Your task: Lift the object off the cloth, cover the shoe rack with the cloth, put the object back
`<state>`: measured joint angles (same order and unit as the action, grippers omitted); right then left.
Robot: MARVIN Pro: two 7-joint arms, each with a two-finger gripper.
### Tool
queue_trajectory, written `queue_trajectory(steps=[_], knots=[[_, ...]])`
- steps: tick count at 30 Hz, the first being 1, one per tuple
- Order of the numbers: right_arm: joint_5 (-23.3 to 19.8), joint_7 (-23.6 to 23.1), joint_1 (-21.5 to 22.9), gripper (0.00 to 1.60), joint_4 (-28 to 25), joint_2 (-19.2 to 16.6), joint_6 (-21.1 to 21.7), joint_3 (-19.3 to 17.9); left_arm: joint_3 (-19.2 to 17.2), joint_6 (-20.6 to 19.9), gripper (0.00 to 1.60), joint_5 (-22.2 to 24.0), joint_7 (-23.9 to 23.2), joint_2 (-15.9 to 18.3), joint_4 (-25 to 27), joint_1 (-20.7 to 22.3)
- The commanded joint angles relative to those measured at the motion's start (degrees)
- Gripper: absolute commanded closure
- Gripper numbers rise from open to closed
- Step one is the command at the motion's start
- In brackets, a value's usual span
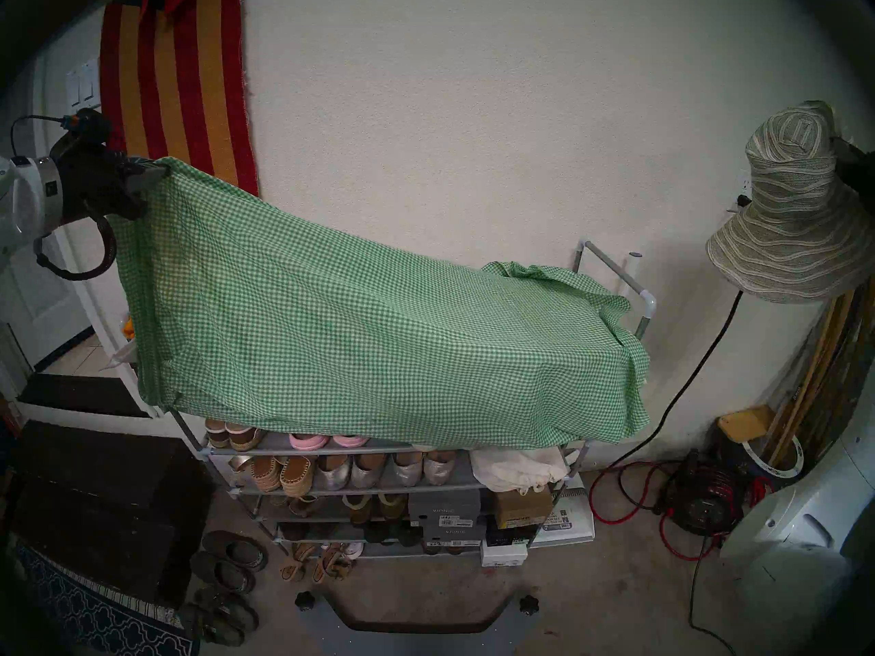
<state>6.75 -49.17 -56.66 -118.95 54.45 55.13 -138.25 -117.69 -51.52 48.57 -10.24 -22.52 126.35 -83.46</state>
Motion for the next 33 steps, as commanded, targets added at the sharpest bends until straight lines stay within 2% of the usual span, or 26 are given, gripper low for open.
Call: queue_trajectory(steps=[1, 11, 22, 27, 33], knots=[[-0.03, -0.06, 0.04, 1.60, -0.06, -0.04, -0.13, -0.06, -4.80, -1.51, 1.60, 0.97, -2.92, -4.06, 5.18, -2.29], [-0.14, -0.03, -0.02, 1.60, -0.03, -0.03, -0.13, -0.08, -7.41, -2.58, 1.60, 1.75, -7.91, -6.43, 13.41, -5.11], [-0.24, -0.02, -0.08, 1.60, -0.02, -0.05, -0.13, -0.11, -8.40, -3.48, 1.60, 1.45, -13.75, -7.88, 13.65, -10.10], [-0.28, -0.02, -0.10, 1.60, -0.02, -0.05, -0.13, -0.12, -8.04, -3.48, 1.60, 1.32, -15.96, -8.14, 13.65, -12.33], [-0.33, -0.01, -0.13, 1.60, -0.01, -0.06, -0.13, -0.13, -4.22, -3.48, 1.60, 0.59, -20.00, -7.80, 13.65, -17.34]])
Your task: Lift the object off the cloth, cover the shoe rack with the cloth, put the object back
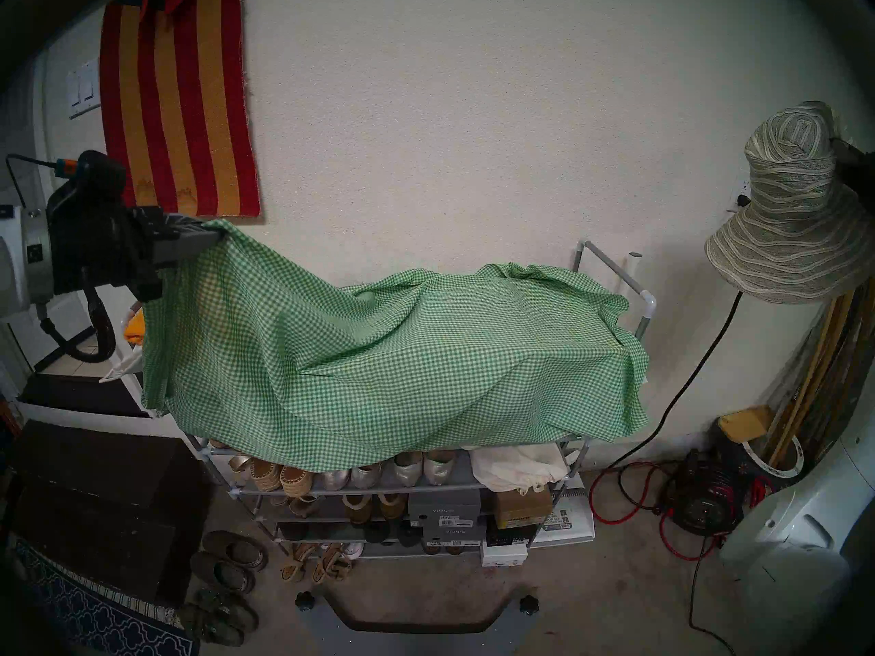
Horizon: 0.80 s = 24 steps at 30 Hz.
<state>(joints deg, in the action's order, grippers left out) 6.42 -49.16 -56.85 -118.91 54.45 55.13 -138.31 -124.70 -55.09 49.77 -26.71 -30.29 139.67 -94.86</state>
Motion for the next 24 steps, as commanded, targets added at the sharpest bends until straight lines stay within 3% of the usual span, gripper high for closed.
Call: queue_trajectory(steps=[1, 10, 24], knots=[[0.00, -0.02, 0.05, 1.60, -0.06, -0.05, -0.13, -0.07, 3.57, 0.09, 1.60, -0.83, -4.00, 0.18, 0.33, -6.51], [-0.08, -0.01, 0.01, 1.60, -0.05, -0.06, -0.13, -0.09, 12.48, 0.09, 1.60, -3.42, -9.81, 2.13, 0.33, -12.48], [-0.18, 0.00, -0.03, 1.60, -0.04, -0.08, -0.13, -0.13, 22.37, 0.30, 1.60, -10.56, -13.64, 6.75, 0.33, -21.13]])
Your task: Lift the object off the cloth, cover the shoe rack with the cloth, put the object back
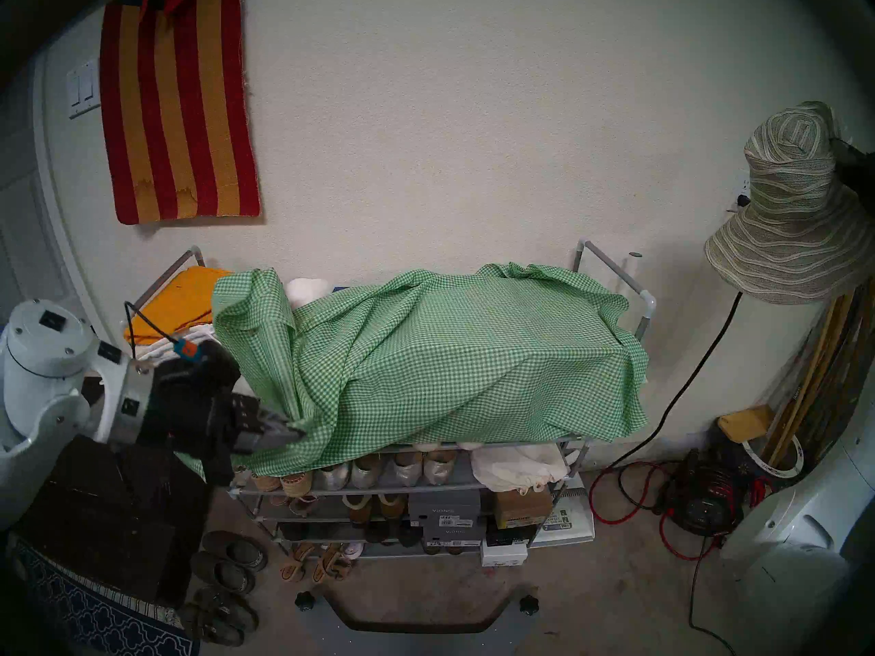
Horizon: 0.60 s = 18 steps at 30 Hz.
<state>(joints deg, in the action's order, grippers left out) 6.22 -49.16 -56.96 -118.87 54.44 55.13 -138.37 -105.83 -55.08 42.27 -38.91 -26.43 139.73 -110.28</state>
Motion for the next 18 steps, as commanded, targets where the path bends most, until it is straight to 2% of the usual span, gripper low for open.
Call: queue_trajectory(steps=[1, 3, 5, 8, 13, 18], knots=[[0.01, -0.01, 0.07, 1.60, -0.08, -0.08, -0.13, -0.07, 3.81, 0.40, 1.60, -3.57, -1.53, 3.23, 0.27, -6.75], [-0.01, -0.01, 0.07, 1.60, -0.08, -0.09, -0.13, -0.08, 5.27, 0.35, 1.60, -4.93, -1.77, 4.05, 0.27, -6.92], [-0.03, -0.01, 0.06, 1.60, -0.08, -0.09, -0.13, -0.08, 6.98, 0.34, 1.60, -7.74, -1.46, 5.67, 0.27, -9.88], [-0.04, -0.01, 0.06, 1.60, -0.09, -0.11, -0.13, -0.09, 8.40, 0.23, 1.60, -9.84, -1.17, 6.75, 0.01, -11.03], [-0.06, -0.01, 0.06, 1.60, -0.11, -0.13, -0.13, -0.11, 11.16, 0.82, 1.60, -15.16, -0.18, 9.50, -3.56, -14.27], [-0.08, -0.02, 0.06, 1.60, -0.13, -0.15, -0.13, -0.12, 15.68, 2.63, 1.60, -20.56, 1.36, 11.60, -8.36, -17.16]])
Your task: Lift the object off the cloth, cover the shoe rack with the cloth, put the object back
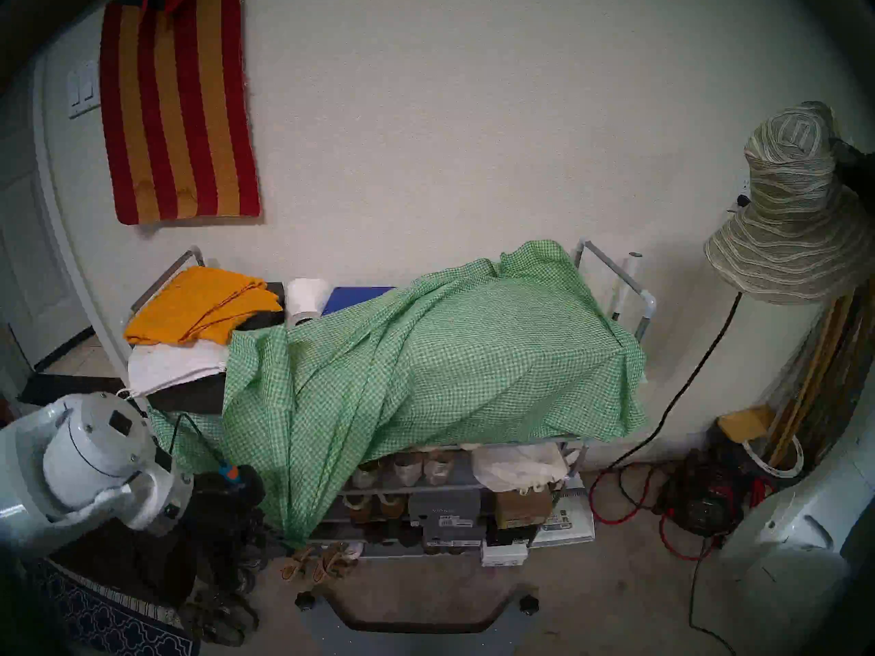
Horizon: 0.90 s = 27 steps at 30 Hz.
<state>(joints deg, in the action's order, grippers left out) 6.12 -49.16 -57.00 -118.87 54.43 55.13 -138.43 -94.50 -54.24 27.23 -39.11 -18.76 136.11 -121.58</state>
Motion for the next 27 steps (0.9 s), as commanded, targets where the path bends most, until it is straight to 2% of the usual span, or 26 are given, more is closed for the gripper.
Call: queue_trajectory(steps=[1, 5, 14, 20, 27], knots=[[0.02, -0.02, 0.11, 1.60, -0.14, -0.15, -0.13, -0.06, 5.07, 2.44, 1.60, -6.66, 1.98, 4.34, -5.62, -6.62], [0.01, -0.02, 0.12, 1.60, -0.17, -0.18, -0.13, -0.06, 7.41, 5.61, 1.60, -10.89, 3.79, 5.60, -9.26, -8.89], [0.03, -0.04, 0.16, 1.60, -0.30, -0.35, -0.13, -0.02, 11.91, 16.15, 1.60, -20.35, 8.71, 7.05, -16.43, -12.30], [0.07, -0.07, 0.19, 1.60, -0.37, -0.50, -0.13, 0.03, 13.99, 22.78, 1.60, -25.03, 12.29, 6.57, -20.72, -13.15], [0.11, -0.11, 0.19, 1.60, -0.36, -0.56, -0.13, 0.05, 15.59, 30.31, 1.60, -28.33, 16.07, 4.56, -27.24, -11.88]])
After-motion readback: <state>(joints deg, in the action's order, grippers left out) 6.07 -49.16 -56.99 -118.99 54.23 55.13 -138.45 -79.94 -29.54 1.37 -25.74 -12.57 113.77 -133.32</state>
